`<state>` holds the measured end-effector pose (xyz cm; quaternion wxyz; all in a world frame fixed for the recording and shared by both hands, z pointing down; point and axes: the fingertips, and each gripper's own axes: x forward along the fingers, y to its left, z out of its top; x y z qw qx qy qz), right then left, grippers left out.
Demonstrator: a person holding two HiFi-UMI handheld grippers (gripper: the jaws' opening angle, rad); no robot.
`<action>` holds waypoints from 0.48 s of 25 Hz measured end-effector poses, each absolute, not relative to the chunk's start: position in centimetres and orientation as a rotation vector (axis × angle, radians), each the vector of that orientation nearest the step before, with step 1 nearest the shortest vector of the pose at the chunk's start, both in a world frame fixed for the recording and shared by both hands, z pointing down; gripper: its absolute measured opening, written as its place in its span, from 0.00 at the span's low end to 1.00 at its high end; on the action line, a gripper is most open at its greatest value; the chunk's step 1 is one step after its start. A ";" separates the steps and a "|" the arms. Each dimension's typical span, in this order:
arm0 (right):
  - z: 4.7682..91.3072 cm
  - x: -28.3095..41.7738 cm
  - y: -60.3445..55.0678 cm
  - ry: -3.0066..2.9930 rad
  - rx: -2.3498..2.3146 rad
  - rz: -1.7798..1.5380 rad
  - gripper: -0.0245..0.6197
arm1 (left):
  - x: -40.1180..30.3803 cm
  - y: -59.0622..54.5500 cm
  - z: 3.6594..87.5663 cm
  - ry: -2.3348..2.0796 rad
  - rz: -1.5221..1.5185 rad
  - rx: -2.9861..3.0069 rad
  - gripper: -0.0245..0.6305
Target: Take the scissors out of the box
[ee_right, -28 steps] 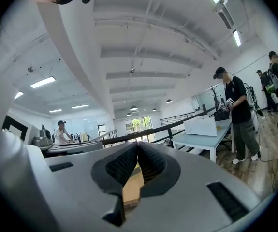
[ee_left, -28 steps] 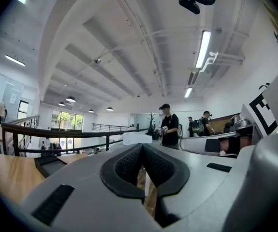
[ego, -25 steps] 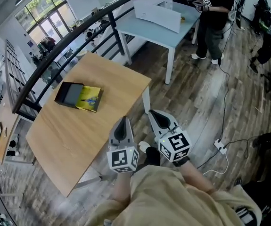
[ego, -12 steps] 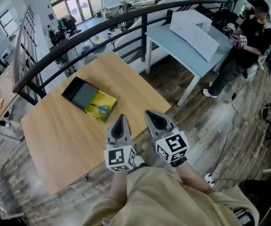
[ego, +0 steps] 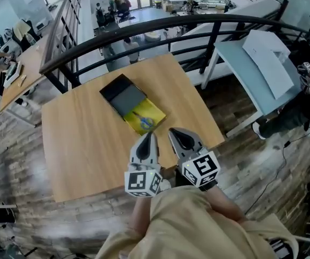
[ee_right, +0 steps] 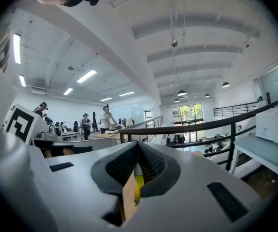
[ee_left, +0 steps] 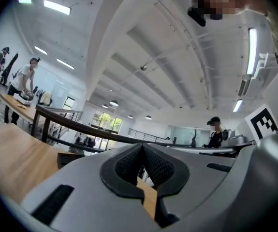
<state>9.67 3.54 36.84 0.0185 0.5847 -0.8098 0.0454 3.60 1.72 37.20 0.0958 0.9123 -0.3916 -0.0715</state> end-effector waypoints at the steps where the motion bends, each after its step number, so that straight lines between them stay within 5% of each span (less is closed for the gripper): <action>1: 37.0 9.1 2.5 -2.533 1.776 0.134 0.06 | 3.1 0.7 37.5 -1.208 -0.204 2.685 0.04; 12: 39.7 7.4 -10.1 -2.603 1.429 0.126 0.06 | -1.0 -11.3 39.5 -1.609 -0.173 2.515 0.04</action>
